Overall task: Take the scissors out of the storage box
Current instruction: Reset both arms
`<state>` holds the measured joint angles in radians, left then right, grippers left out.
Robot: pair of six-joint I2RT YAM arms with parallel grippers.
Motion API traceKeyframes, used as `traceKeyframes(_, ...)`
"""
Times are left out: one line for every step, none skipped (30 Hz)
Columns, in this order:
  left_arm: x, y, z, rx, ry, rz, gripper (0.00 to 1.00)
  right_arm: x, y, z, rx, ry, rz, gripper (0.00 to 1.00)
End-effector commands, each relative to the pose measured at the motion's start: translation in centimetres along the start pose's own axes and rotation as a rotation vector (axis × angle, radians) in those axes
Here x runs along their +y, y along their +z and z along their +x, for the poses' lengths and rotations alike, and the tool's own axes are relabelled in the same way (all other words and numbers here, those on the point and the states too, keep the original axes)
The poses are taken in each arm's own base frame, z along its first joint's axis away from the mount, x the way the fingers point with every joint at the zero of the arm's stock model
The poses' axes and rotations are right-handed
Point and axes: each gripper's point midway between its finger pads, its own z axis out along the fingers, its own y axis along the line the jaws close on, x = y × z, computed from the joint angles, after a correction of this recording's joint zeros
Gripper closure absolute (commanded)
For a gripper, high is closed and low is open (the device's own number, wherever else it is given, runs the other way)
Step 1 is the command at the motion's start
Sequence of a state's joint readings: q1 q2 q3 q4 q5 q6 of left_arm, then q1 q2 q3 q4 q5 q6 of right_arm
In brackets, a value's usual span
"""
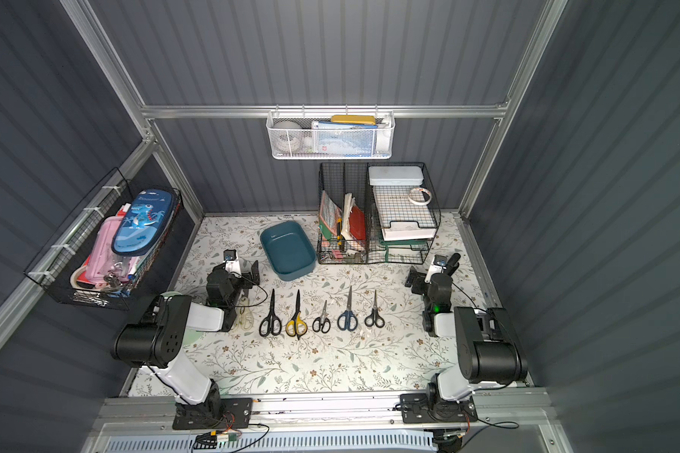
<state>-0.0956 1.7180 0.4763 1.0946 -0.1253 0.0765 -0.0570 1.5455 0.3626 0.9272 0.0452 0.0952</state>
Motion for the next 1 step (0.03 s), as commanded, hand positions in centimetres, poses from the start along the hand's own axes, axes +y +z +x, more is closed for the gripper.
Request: traceKeyframes(0.24, 0.05, -1.18, -0.032, -0.021, -0.005, 0.00, 0.25, 0.12, -0.52, -0.017, -0.005, -0.010, 0.01)
